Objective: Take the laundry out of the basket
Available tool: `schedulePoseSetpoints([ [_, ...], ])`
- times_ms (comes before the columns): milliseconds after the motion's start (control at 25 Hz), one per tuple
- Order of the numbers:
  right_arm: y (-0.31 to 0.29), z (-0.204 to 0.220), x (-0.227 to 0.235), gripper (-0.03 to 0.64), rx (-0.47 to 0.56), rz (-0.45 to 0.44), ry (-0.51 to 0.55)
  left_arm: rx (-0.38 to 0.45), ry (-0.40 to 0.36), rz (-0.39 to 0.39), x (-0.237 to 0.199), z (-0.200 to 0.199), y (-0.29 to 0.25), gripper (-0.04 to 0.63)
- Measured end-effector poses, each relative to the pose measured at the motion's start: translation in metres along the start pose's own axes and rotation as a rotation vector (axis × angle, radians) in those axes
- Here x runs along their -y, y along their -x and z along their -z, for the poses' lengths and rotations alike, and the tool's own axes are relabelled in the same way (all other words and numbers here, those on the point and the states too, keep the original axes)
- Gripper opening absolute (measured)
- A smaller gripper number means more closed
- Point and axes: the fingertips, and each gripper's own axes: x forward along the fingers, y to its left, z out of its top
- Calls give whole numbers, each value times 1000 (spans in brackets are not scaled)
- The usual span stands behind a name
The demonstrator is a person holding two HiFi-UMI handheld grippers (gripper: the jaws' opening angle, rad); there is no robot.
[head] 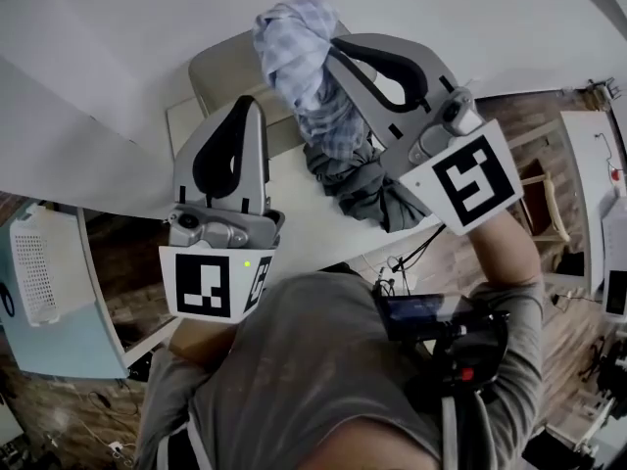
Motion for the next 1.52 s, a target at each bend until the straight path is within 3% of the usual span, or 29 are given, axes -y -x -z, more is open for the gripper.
schedulePoseSetpoints([
  [320,52,10,-53,26,-30,34,-26,3,-1,60,13,-9,24,8],
  [760,70,83,-89,26,-131,80,-170,-49,29,127,17,9,12,8],
  [1240,86,216,-159,28,-339,57,-365,-114,19,121,13,29,7,8],
  [1520,82,278,-168,31,-424,60,-459,-147,16,100,12,43,-3,8],
])
